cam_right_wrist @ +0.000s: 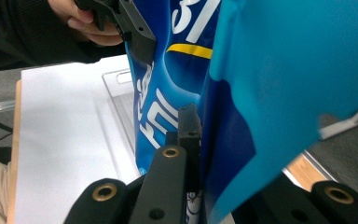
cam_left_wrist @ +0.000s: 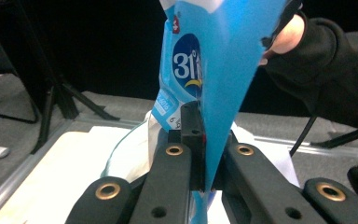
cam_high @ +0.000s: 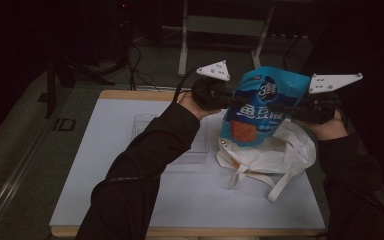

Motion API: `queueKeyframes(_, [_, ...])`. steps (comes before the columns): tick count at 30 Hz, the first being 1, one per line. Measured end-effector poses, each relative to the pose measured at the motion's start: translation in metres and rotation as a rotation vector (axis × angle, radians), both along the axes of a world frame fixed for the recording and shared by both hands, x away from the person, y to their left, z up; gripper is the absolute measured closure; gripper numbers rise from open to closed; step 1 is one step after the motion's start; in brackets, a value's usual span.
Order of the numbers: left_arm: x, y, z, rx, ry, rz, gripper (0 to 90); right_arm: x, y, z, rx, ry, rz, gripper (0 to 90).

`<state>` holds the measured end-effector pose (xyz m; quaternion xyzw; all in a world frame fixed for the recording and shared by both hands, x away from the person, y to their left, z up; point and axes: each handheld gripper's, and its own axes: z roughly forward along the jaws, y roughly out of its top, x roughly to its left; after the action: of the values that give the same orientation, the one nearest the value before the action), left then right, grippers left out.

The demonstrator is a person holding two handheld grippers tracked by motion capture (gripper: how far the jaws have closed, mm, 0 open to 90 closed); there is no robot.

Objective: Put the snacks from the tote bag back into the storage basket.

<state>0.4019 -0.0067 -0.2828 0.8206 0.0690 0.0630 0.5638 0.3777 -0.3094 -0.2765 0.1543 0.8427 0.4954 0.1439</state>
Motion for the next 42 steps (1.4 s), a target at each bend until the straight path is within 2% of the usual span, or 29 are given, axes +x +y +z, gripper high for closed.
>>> queueKeyframes(22, [-0.021, 0.094, 0.009, 0.039, -0.025, 0.096, 90.0, 0.012, 0.096, 0.005, -0.02, -0.002, 0.119, 87.4])
queueKeyframes(27, [-0.024, 0.11, 0.009, 0.043, -0.026, 0.111, 90.0, 0.013, 0.113, 0.006, -0.026, -0.007, 0.138, 87.4])
queueKeyframes(29, [-0.026, 0.122, 0.009, 0.048, -0.021, 0.126, 90.0, 0.014, 0.126, 0.006, -0.033, -0.009, 0.152, 87.4])
queueKeyframes(36, [-0.029, 0.145, 0.008, 0.054, -0.015, 0.147, 90.0, 0.018, 0.151, 0.002, -0.024, -0.004, 0.178, 87.4])
queueKeyframes(42, [-0.029, 0.157, 0.004, 0.066, -0.012, 0.165, 90.0, 0.022, 0.165, -0.002, -0.029, -0.003, 0.189, 87.4])
